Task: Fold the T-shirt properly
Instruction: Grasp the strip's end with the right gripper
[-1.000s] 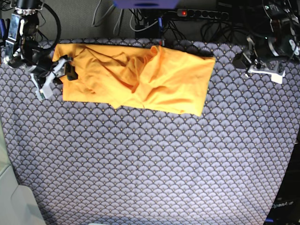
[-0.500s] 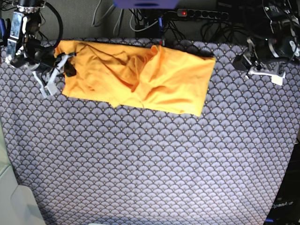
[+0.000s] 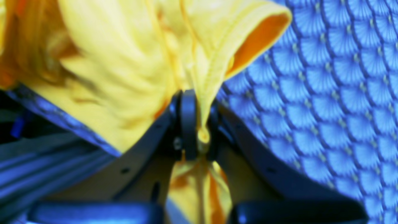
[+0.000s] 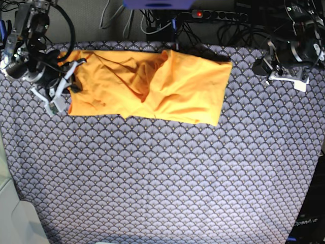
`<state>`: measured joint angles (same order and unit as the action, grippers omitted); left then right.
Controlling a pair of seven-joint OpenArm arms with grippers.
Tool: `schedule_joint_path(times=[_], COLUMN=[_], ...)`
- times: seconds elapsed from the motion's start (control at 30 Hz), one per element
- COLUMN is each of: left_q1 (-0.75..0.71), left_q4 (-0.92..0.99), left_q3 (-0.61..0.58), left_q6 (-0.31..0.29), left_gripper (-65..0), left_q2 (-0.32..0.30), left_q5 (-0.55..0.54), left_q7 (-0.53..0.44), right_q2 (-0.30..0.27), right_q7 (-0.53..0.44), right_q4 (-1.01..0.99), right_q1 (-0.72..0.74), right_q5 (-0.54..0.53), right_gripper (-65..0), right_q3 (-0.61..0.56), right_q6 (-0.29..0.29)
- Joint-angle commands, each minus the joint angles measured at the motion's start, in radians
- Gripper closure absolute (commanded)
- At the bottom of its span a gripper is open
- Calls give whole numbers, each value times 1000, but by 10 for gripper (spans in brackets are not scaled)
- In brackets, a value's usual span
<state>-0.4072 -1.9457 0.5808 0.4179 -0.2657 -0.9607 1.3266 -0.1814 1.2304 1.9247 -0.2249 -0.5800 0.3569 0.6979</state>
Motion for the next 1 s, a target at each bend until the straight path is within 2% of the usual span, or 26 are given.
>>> schedule_joint_path(times=[0.0,0.13,0.27,0.43,0.63,0.77,0.83,0.97], left_q1=[1,17,41,55,139,198,244,310], left_q4=[-14,-13,-13,-2,144,230,276,352], left_q3=[6,3,0,6,1,1,1,1], left_q6=[-4,-4,-9,-130,-182,-271,-311,-339], left_gripper=[0,0,0,0,0,0,0,0], left_q2=[-14,-14,-11,-10,15,27,56,111], left_q5=[-14,46,116,121,219,285,325,426], left_q7=[-6,-8,-8,-9,-11,-11,-11,-11], right_q2=[0,55,84,107,139,156,174,219], right_q7=[4,65,144,166,166,166,166,166], right_q4=[25,49,57,58,58,60,60,60], right_q1=[11,42,91,123,134,131,131,127], right_q5=[-13,-15,-15,-15,-15,-16,-16,-16], right_gripper=[0,0,0,0,0,0,0,0], right_q3=[3,0,0,0,-8,-69,-91,-143], right_q6=[0,0,0,0,0,0,0,0])
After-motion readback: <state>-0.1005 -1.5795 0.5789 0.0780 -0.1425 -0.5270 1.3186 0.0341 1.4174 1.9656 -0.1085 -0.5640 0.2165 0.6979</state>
